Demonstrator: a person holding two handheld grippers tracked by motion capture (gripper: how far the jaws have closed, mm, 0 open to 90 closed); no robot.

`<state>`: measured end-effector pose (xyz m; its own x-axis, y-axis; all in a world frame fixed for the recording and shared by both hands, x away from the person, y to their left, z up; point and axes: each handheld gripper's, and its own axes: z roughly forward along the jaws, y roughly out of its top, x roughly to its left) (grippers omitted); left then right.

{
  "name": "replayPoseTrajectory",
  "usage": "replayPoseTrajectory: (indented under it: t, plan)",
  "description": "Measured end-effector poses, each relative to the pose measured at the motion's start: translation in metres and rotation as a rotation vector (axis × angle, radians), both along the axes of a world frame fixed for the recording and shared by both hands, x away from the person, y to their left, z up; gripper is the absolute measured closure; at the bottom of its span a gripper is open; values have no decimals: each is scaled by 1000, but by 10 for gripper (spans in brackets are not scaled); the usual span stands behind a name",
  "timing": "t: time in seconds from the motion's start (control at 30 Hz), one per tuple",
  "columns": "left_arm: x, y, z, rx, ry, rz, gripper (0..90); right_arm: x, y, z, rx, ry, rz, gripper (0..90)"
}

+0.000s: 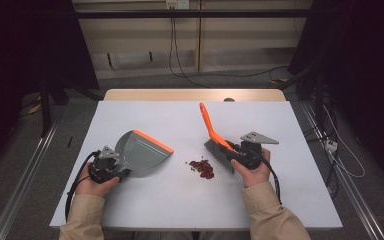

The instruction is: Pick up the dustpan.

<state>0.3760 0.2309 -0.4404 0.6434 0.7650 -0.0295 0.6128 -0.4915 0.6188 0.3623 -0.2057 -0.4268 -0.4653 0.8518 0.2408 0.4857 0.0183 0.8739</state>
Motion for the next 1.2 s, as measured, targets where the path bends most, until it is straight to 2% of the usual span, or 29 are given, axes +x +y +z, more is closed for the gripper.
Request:
replayPoseTrajectory:
  t: [0.07, 0.1, 0.17, 0.27, 0.33, 0.4, 0.43, 0.47, 0.6, 0.67, 0.73, 0.9, 0.93, 0.97, 1.03, 1.13, 1.2]
  plan:
    - [0, 2, 0, -9, -1, -6, 644, 0, 0, 0, 0, -1, -2, 708]
    - [-1, 3, 0, -27, 3, -5, 644, 0, 0, 0, 0, -1, -2, 707]
    - [-5, 4, 3, -49, -9, -27, 645, 0, 0, 0, 2, 0, -3, 707]
    - [-9, 7, 9, -66, -19, -30, 645, 0, 0, 0, -1, -3, -3, 708]
    - [-13, 9, 12, -69, -29, -33, 645, 1, 0, 0, -1, -4, -3, 708]
    - [-18, 9, 16, -63, -31, -48, 645, 1, -1, 0, 3, -6, -9, 708]
    - [-21, 9, 18, -50, -44, -53, 645, 1, -1, 1, 3, -8, -10, 707]
    - [-23, 9, 19, -60, -34, -72, 645, 2, -2, 1, 2, -11, -13, 708]
    - [-34, 3, 24, -41, -40, -136, 644, 4, -3, 2, -4, -18, -23, 708]
    - [-38, -1, 22, -47, -27, -163, 644, 5, -2, 1, -10, -18, -26, 708]
    - [-41, -7, 21, -31, -24, -191, 644, 6, -1, 1, -15, -17, -27, 707]
    - [-45, -24, 17, -24, 10, -276, 643, 7, 1, -2, -39, -28, -33, 707]
    - [-46, -28, 16, -7, 7, -281, 644, 8, 2, -2, -47, -30, -32, 707]
    - [-47, -31, 15, -14, 20, -299, 644, 8, 3, -3, -53, -25, -33, 708]
    - [-48, -35, 15, -4, 11, -316, 643, 8, 5, -5, -58, -21, -25, 708]
    - [-50, -41, 16, -19, 23, -337, 643, 9, 9, -7, -58, -24, -16, 708]
    - [-50, -43, 16, -14, 28, -361, 643, 9, 11, -8, -62, -31, -9, 707]
